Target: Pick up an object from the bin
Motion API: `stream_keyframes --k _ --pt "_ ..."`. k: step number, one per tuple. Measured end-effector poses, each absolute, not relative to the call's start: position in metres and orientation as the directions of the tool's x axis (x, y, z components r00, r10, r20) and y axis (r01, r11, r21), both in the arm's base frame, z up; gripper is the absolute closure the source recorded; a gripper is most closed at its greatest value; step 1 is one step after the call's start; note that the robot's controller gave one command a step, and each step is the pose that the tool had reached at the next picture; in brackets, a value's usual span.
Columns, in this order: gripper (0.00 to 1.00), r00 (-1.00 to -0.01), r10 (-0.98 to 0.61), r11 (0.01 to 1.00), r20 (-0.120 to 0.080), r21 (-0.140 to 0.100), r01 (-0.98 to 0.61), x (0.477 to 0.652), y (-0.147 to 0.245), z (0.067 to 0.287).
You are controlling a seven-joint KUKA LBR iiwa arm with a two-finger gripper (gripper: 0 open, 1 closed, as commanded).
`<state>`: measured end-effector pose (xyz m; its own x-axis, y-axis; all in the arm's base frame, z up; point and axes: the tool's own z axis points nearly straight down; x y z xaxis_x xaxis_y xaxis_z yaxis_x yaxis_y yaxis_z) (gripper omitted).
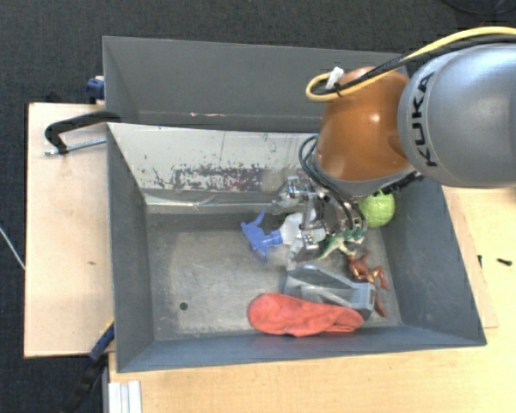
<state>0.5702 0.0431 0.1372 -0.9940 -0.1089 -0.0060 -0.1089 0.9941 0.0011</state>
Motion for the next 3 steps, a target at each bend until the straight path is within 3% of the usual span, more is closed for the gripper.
stream_keyframes --k 1,2,3 --pt "1.00 -0.998 -0.058 0.998 -0.003 0.002 -0.058 0.563 0.045 0.086" --pt "1.00 -0.998 -0.057 0.998 -0.003 0.002 -0.057 0.563 0.045 0.086" --pt "1.00 -0.992 -0.124 0.992 -0.016 0.000 -0.124 0.582 0.048 0.264"
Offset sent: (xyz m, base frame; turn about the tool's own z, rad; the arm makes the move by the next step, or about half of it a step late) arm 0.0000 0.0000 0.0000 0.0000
